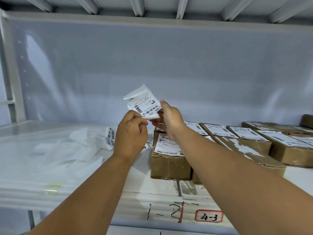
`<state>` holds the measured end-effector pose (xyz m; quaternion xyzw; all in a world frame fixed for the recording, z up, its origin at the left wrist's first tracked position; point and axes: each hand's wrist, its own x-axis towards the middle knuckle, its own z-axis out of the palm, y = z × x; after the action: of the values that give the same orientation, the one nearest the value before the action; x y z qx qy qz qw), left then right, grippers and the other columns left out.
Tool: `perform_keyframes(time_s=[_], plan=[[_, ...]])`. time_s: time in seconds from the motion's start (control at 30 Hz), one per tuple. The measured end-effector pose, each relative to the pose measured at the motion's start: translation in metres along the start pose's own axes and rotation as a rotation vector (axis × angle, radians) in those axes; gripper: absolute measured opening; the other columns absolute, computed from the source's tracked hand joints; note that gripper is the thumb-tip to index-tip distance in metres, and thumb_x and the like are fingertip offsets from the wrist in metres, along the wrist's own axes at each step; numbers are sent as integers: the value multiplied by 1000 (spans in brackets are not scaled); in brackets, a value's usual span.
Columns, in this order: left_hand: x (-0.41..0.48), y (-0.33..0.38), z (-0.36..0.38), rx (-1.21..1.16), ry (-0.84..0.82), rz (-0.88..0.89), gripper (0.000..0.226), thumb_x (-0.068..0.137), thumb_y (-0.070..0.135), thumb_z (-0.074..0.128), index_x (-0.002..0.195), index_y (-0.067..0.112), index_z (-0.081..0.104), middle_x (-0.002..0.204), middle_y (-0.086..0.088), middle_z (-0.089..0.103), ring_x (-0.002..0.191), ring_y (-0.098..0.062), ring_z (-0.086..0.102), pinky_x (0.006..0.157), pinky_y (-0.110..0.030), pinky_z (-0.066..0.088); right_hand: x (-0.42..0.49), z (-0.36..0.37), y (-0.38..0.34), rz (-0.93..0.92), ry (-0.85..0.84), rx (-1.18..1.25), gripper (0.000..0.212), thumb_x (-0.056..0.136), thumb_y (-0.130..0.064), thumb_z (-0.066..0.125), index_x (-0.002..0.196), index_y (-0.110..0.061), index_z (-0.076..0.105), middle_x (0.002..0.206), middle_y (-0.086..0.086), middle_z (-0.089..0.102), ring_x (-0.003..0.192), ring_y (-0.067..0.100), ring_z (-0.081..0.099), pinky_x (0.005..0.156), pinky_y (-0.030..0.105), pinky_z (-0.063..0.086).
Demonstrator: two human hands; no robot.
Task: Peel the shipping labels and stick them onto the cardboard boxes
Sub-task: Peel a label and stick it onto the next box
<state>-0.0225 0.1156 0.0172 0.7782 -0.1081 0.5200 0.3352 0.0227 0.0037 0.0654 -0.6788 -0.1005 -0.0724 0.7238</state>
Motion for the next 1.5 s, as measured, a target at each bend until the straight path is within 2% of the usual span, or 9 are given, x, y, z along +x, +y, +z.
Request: perform_keyframes(time_s=[0.13, 0.27, 0.5, 0.7, 0.8, 0.97, 1.2, 1.37, 1.5], plan=[[0, 2, 0, -56, 5, 57, 17, 78, 11, 48, 78, 7, 65, 87, 2, 55, 83, -18, 58, 70, -6, 37, 5, -2, 7, -88, 114, -211, 14, 89, -22, 63, 91, -10, 71, 83, 11, 72, 64, 20, 62, 71, 36, 55], [4, 6, -4, -223, 165, -171, 18, 89, 33, 50, 98, 19, 44, 98, 2, 52, 93, -20, 55, 76, -28, 44, 6, -4, 7, -95, 103, -171, 9, 89, -11, 63, 96, -10, 70, 87, 7, 72, 67, 18, 67, 74, 34, 59], [10, -1, -5, -605, -60, -709, 47, 87, 7, 53, 125, 24, 32, 113, -5, 59, 86, -19, 64, 80, -39, 54, 7, -1, 7, -102, 70, -196, 23, 88, -8, 64, 86, -24, 48, 106, 10, 69, 89, 28, 70, 76, 48, 58], [8, -1, -5, -468, -125, -579, 36, 81, -4, 45, 85, 32, 41, 95, 8, 61, 86, -24, 64, 75, -48, 54, 3, 1, 5, -129, 54, -266, 23, 84, 0, 60, 86, -21, 50, 101, 7, 68, 93, 27, 67, 82, 49, 56], [6, 2, -6, -242, -131, -492, 33, 81, -1, 48, 101, 25, 50, 95, 8, 55, 81, -20, 56, 72, -36, 49, 0, 1, 4, -173, -24, -289, 30, 79, 11, 57, 87, -18, 59, 99, 7, 68, 99, 29, 64, 87, 49, 53], [2, 8, -5, -175, -249, -423, 62, 85, 4, 53, 135, 27, 24, 98, 1, 59, 80, -24, 58, 62, -30, 42, -7, 2, 2, -202, -98, -255, 28, 80, 11, 63, 87, -15, 63, 101, 12, 68, 92, 28, 67, 77, 41, 56], [4, 5, -6, -215, -148, -499, 36, 92, 6, 40, 122, 23, 30, 85, 1, 62, 67, -16, 56, 51, -26, 35, -9, -1, -2, -171, -59, -200, 20, 85, 9, 58, 94, -5, 70, 80, 8, 64, 64, 18, 60, 42, 16, 42], [6, 4, -6, -225, -174, -479, 47, 89, -1, 33, 123, 31, 41, 86, 7, 59, 68, -11, 53, 58, -29, 40, -16, -3, -4, -174, -140, -158, 19, 85, 3, 61, 77, -12, 68, 69, 5, 63, 61, 16, 59, 49, 18, 46], [7, 4, -7, -357, -172, -494, 29, 91, 5, 40, 96, 27, 58, 86, 5, 63, 82, -23, 59, 68, -35, 48, -17, -3, -5, -145, -113, -167, 11, 87, -2, 62, 86, -11, 70, 71, 6, 64, 60, 18, 59, 46, 19, 45]])
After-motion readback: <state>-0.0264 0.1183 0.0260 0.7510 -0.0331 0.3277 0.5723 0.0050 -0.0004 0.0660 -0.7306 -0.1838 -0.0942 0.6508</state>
